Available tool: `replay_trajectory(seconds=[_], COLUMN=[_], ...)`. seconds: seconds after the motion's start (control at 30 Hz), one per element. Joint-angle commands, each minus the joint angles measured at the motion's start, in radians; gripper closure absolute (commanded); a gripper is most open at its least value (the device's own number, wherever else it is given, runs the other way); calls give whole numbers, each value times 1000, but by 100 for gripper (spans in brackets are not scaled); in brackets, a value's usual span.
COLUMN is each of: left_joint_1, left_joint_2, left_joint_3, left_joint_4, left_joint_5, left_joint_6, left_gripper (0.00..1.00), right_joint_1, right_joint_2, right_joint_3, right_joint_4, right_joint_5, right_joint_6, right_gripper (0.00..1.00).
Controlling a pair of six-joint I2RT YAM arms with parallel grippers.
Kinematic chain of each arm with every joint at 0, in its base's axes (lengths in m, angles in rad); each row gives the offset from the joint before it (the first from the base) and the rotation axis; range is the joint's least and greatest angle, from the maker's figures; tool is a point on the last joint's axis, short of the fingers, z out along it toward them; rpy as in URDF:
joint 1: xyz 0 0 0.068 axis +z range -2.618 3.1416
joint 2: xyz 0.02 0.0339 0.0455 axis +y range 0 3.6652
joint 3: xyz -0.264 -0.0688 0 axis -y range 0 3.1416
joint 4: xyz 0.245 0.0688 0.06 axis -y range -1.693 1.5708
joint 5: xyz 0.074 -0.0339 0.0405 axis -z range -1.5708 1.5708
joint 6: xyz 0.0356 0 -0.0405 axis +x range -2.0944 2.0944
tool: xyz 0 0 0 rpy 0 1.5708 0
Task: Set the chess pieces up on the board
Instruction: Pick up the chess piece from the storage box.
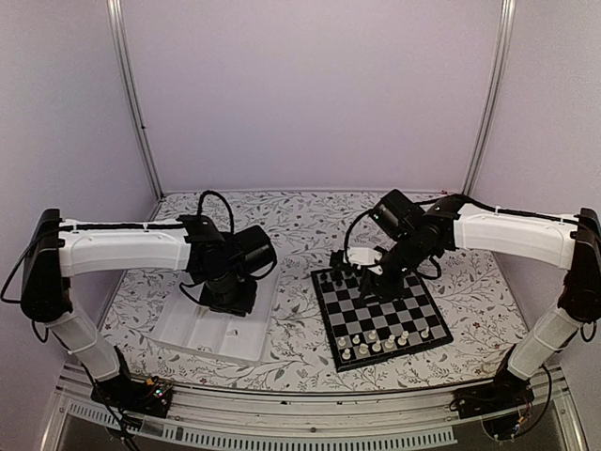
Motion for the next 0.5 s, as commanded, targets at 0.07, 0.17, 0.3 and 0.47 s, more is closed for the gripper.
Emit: replay_trajectory(seconds=[0.07, 0.17, 0.3, 0.47], left_joint_1=[-39, -56, -60, -51], left_joint_2=[23, 47, 39, 21], left_joint_3=[22, 21, -17, -71], left_joint_4=[-13, -5, 46, 126], left_joint_5=[-35, -44, -63, -110], left_joint_6=[-444, -534, -626, -667], left_gripper=[71, 70, 69, 64], right_joint_1=[-5, -4, -5, -5], right_joint_2=[-4, -10, -16, -16], right_joint_3=[-13, -30, -48, -60], right_joint_4=[27, 35, 41, 49], right_joint_5=[-29, -40, -60, -69], right_joint_6=[-21, -25, -25, -24], right_gripper=[68, 68, 68, 68])
